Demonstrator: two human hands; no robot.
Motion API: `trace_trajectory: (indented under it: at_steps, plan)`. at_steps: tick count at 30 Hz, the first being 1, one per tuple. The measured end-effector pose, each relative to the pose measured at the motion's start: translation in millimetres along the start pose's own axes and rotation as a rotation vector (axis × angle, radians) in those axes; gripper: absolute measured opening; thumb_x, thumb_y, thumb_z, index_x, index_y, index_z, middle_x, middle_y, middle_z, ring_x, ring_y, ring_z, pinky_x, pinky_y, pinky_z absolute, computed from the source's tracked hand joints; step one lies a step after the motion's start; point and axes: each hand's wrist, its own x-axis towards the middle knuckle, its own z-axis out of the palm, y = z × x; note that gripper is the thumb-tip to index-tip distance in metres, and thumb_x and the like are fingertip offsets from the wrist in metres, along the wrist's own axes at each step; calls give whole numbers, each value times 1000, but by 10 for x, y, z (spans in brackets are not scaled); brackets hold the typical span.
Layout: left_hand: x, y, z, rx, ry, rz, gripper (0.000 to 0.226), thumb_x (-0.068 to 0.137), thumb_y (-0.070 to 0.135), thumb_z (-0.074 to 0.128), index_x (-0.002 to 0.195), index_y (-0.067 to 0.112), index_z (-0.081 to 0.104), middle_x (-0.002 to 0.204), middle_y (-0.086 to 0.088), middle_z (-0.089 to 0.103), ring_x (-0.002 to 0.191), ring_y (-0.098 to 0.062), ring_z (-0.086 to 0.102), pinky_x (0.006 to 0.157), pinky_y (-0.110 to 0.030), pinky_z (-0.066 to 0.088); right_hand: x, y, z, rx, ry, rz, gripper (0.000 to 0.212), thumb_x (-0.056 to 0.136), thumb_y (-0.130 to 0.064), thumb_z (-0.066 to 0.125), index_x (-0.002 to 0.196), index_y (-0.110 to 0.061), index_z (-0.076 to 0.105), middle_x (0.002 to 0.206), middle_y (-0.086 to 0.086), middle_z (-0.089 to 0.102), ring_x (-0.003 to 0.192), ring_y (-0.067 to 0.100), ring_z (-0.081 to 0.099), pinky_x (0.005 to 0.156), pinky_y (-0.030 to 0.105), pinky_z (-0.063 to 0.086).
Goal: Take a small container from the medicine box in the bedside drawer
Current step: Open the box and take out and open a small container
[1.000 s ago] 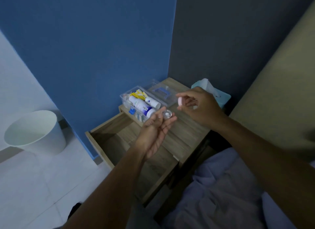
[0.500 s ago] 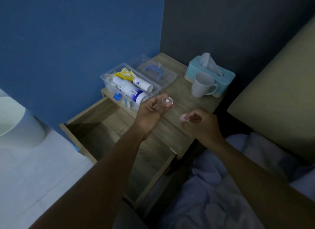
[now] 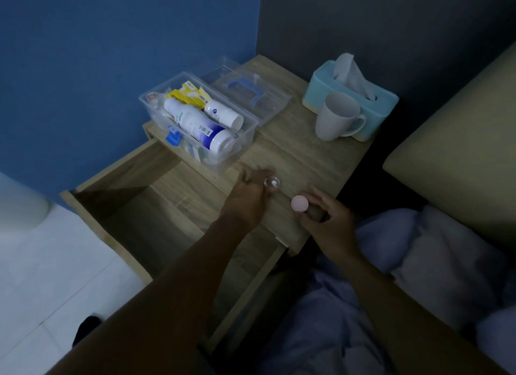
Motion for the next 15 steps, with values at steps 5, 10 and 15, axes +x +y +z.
trace_trajectory:
  at_steps: [5,10,15]
  plan:
    - [-46,9,53,59,23,24,50,101,34,42,146,13,37,155,-13,33,146,-30,18,117,-42,15,-24,41,27,-13,10,-7,68,75,-21,81,137,-35,58,128,-10,68,123,4,60,108,26,45]
    - [-86,-30,-4,29,0,55,63,96,36,52,150,16,27,158,-11,26,148,-25,14,121,-37,6,-67,42,23,-76,28,-50,68,74,-23,81,137,-36,57,127,-13,67,123,-1,56,103,8,39]
    - [-265,-181,-62,281,-21,-4,74,95,48,44,154,11,17,163,-11,10,150,-23,3,123,-39,4,-23,-67,9,82,7,49,63,68,-33,84,127,-36,62,123,-11,70,113,3,65,97,24,50]
